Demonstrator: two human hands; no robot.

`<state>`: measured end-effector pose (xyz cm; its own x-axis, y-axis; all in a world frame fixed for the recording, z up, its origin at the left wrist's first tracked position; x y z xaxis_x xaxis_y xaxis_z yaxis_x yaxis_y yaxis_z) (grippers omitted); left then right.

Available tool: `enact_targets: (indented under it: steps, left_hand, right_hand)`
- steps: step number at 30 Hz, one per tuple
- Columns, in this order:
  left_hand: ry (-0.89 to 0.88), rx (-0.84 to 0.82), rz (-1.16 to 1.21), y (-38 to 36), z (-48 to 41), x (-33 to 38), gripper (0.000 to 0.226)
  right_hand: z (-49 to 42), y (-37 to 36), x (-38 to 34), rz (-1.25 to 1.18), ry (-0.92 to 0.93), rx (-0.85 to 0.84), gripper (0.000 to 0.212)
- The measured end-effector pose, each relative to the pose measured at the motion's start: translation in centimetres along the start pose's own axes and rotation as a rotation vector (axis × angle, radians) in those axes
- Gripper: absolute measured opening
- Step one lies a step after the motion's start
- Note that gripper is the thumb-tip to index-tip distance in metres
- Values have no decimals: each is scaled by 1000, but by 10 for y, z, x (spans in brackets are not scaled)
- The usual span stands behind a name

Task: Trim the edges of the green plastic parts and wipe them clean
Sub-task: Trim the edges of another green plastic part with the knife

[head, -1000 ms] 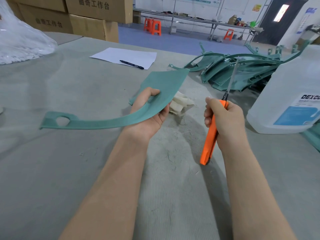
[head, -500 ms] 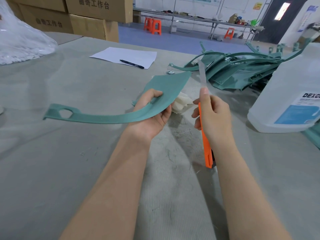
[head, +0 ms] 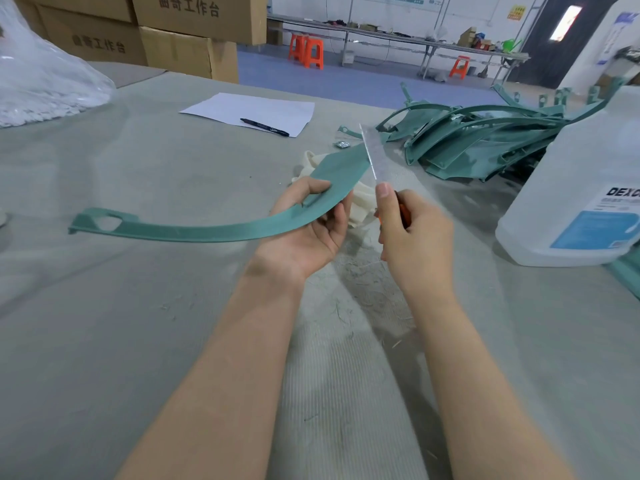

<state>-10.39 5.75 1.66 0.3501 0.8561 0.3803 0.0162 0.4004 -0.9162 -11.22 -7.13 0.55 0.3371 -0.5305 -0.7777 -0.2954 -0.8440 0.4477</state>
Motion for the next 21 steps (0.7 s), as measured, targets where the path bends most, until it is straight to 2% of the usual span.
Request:
enact_targets:
  steps: [5, 8, 15, 21]
  left_hand:
    - [-24, 17, 79, 1, 1, 0, 17]
    - [-46, 27, 86, 3, 1, 0, 18]
    - [-62, 72, 128, 5, -3, 1, 20]
    - [-103, 83, 203, 5, -5, 1, 15]
  right_hand:
    - [4, -8, -2, 40, 65, -76, 50]
    - [5, -11, 0, 25, 89, -92, 43]
    - [6, -13, -1, 44, 123, -106, 43]
    - [14, -23, -6, 88, 160, -254, 38]
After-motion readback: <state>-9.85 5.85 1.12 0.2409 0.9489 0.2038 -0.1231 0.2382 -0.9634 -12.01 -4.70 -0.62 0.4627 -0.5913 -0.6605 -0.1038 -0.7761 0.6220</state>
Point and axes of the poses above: each hand's wrist, its own z-axis away from the middle knuckle, its own y-axis out of the back of the hand, x = y × z, the point moved 1 cm from there along -z, towards the middle knuckle, and after that the axes turned 7 degrees about -x, right-handed, at the moved point
